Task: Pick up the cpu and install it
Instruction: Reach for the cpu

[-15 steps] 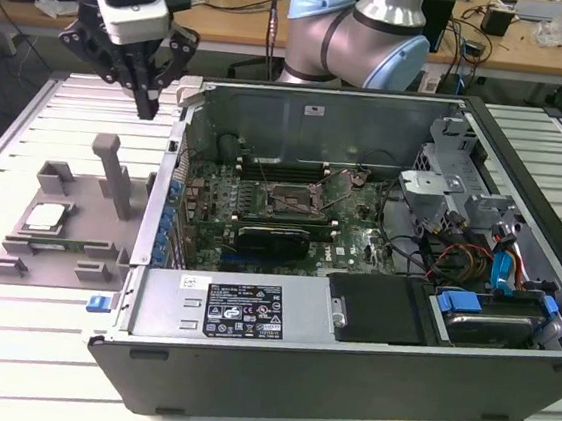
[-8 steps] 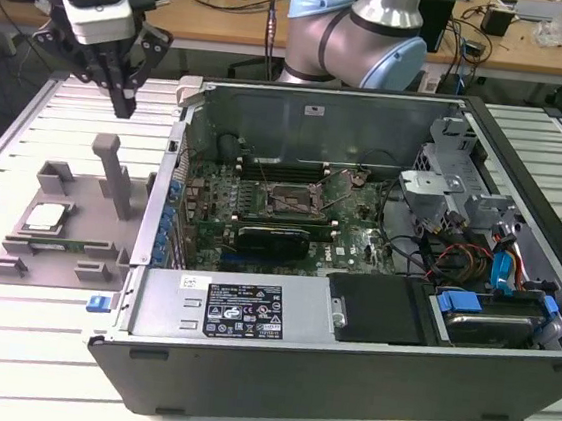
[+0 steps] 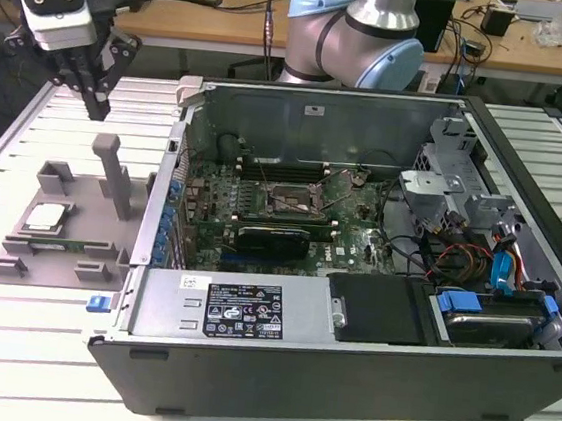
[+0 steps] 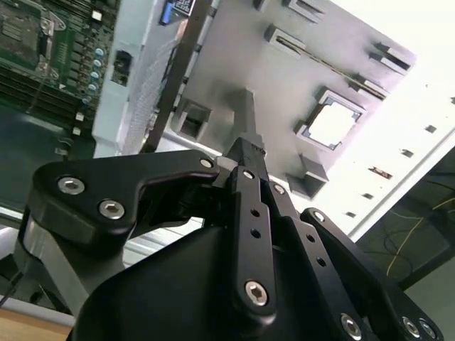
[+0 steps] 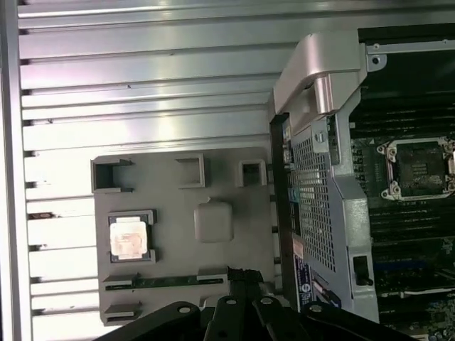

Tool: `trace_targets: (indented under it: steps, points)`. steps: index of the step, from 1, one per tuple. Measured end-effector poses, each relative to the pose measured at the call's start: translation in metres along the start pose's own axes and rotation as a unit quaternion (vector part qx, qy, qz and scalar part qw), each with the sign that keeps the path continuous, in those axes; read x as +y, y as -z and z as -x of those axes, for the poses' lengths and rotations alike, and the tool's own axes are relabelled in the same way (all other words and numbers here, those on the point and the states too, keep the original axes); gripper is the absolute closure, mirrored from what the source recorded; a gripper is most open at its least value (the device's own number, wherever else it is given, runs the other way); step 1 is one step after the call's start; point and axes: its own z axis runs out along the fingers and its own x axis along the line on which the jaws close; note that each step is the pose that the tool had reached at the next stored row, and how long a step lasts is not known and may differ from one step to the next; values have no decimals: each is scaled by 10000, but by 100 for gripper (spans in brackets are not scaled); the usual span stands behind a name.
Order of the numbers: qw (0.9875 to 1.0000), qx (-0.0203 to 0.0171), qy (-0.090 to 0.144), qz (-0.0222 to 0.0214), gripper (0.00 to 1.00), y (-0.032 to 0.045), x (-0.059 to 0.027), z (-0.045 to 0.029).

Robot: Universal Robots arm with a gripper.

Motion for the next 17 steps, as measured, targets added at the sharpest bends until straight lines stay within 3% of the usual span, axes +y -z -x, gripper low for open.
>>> trace_targets:
  steps: [1,4,6,10,17]
  points:
    - [10000,0,1,0,89,-49,-7,-76]
    - [10000,1,3,0,89,-108,-18,-182]
    - [10000,0,6,0,89,-179,-33,-332]
    - [10000,0,8,0,89,-296,-52,-544]
    - [10000,1,10,0,89,-427,-56,-711]
